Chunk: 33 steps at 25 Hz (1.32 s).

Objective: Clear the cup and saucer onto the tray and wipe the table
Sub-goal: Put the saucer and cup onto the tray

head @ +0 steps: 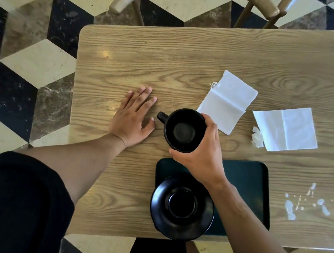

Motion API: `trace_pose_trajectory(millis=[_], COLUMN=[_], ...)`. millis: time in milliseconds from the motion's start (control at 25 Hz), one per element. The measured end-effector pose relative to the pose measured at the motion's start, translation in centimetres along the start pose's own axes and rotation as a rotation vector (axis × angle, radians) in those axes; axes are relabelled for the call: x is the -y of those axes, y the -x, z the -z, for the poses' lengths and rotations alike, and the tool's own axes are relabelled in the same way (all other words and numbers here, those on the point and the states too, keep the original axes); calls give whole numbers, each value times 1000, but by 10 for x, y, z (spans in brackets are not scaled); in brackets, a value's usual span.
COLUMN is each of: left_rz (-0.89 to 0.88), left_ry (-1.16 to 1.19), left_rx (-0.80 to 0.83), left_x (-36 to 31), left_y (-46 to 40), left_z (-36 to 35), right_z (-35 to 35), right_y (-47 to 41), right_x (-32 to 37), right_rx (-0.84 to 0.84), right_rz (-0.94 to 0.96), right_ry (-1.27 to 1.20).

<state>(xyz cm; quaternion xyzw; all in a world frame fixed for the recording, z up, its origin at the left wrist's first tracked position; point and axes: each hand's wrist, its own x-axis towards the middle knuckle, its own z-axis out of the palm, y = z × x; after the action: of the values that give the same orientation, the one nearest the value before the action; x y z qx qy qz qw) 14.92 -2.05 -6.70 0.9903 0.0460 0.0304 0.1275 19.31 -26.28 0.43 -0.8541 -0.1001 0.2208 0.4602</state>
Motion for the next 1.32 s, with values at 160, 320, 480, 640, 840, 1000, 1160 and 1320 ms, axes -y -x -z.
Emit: trace_pose_trajectory(millis=[160,320,480,640,840,1000,1160,1320], left_rz=[-3,-7,-9,-20,-19,-20,-14,-15], left_ry=[6,7,16,20,29,28,23,28], left_rx=[-14,-31,-46,-46,-55,-44,-41,-45], left_x=[2,2,3,2,1,1,2,1], left_y=[1,0,-1,-1,-1,-1,-1,-2], left_z=[-3,-5,-5,-3,-3,-2,-3,-3], right_z=[25,70,96,102,97,91,88,86], right_y=[23,55,87,103,105,109,107,103], right_x=[-6,-24,-49,-65,-71,-71,-70,-68], right_rx=[-62,-90,-84,-86,-45,-11,2,39], right_rz=[-7,-31,-90,-119,-96,-92,-116,-144], right_ry=[-110,-107,-66,-73,-41,-27,-22,-16])
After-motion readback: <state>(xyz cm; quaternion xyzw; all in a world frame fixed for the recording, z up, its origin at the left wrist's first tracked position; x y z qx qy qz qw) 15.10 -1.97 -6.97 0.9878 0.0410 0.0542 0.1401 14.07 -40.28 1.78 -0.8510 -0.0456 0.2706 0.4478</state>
